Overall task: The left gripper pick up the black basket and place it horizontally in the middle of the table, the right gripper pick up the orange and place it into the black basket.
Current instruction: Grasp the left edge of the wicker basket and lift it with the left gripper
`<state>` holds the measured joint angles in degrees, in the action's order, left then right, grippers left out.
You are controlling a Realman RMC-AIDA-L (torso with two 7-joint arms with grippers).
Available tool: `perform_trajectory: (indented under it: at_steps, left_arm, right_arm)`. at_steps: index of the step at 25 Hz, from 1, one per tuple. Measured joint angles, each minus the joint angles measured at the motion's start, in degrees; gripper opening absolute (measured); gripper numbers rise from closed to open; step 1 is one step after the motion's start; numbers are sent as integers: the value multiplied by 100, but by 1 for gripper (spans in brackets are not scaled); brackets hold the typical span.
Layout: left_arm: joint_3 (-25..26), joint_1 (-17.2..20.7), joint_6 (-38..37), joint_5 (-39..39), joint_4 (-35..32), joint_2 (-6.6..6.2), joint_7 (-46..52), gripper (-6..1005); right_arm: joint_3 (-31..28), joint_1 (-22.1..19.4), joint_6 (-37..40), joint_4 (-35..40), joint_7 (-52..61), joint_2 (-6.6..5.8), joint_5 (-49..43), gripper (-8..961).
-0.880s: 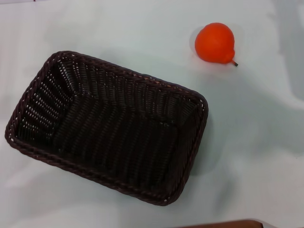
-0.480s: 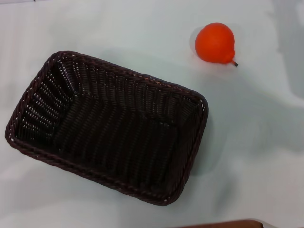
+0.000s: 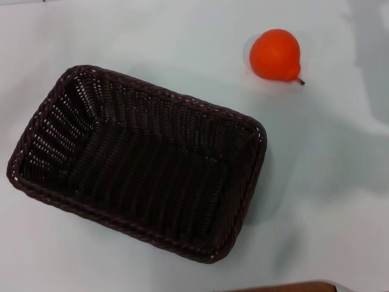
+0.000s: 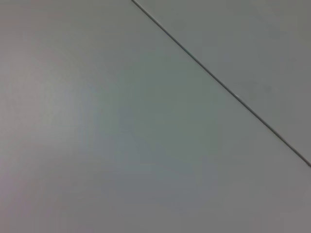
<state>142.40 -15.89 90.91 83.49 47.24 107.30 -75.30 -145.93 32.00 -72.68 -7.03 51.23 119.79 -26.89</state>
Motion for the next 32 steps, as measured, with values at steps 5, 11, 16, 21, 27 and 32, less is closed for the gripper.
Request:
perform_trajectory:
  at_steps: [5,11,16,21,27,32]
  left_arm:
    - [-47,-168,257,1947,1746,-42,1787,704]
    - [-104,-546,889,3480,2986,217,2900,704]
    - [-356,-1022,1300,4427,3128,380,3419,703]
    - [-779,-1298,1315,5161,3108,536,3741,703]
    - [-788,-1458,1276,5584,2982,738,3785,703]
    - [-803,-1545,1192,5845,2835,859,3871,704]
  right_arm:
    - [-9,8,19,-1,1,0,1,954]
    - [-14,15,37,-1,2,1,0,954]
    - [-15,25,133,-1,1,1,0,954]
    - [-15,26,133,-1,1,1,0,955]
    - [-15,2,140,6,1,1,0,955]
    - [-15,-9,189,8,1,1,0,955]
